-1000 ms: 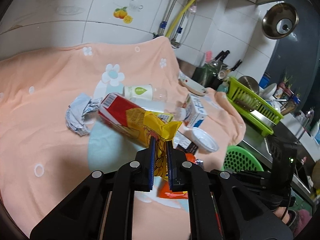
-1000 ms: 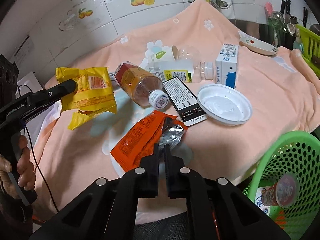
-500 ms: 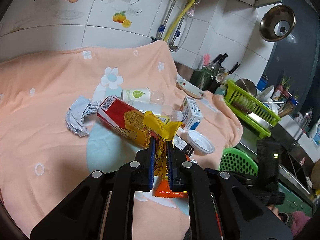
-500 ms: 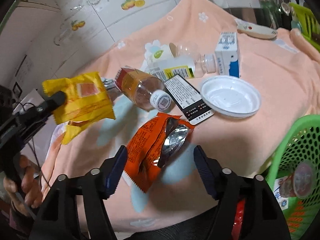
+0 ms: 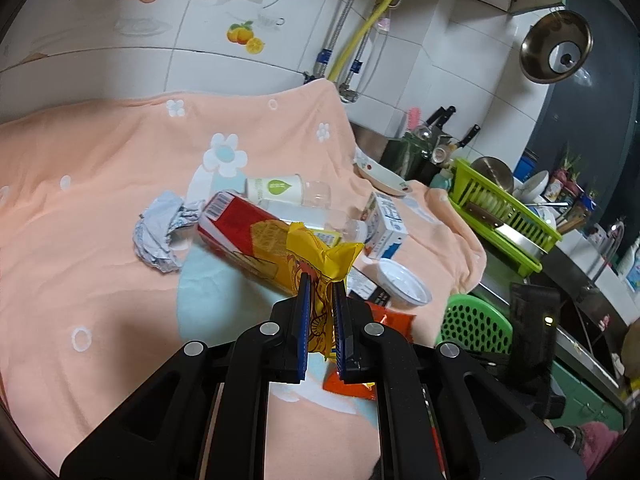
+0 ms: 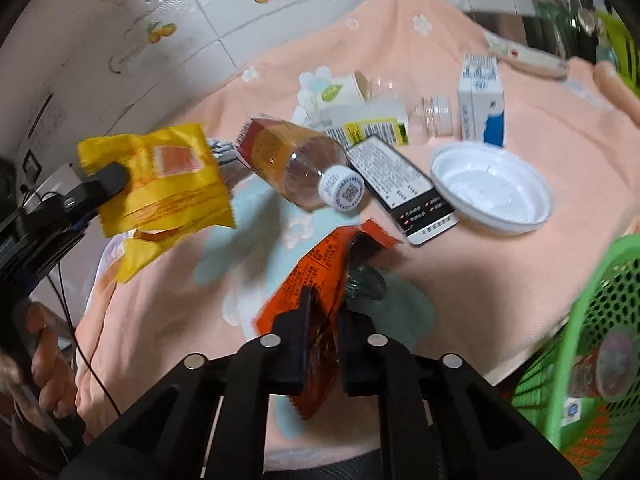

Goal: Collect trash
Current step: 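Carry the orange packet with the right gripper into the basket while the left gripper drops the yellow bag in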

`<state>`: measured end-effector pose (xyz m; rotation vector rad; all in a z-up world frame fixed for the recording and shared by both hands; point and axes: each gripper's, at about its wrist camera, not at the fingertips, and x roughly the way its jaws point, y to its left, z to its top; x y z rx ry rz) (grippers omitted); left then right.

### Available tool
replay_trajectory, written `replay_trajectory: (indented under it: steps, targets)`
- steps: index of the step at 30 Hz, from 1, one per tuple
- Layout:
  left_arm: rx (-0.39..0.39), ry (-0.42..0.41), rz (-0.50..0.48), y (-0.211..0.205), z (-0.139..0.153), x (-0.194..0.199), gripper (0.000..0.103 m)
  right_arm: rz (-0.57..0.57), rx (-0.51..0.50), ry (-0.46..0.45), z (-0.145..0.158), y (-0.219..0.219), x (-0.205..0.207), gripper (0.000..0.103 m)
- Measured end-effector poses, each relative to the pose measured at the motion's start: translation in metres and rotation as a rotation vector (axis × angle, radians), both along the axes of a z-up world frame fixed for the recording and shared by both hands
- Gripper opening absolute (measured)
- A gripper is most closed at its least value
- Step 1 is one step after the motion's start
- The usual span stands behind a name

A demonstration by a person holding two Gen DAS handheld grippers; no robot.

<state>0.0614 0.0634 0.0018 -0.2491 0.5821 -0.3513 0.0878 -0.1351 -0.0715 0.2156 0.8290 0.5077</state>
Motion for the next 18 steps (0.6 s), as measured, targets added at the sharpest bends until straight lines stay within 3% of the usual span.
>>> replay_trajectory:
  steps: [8,18]
  targets:
    - [-0.019,-0.003,-0.101,-0.038,0.004,-0.004,0.009,-0.054,-0.022,-0.083,0.021,-0.044,-0.036,0.008]
    - [-0.025,0.012,-0.293,-0.124,0.002,-0.003,0.009,-0.283,-0.127,-0.086,0.020,-0.145,-0.072,0.009]
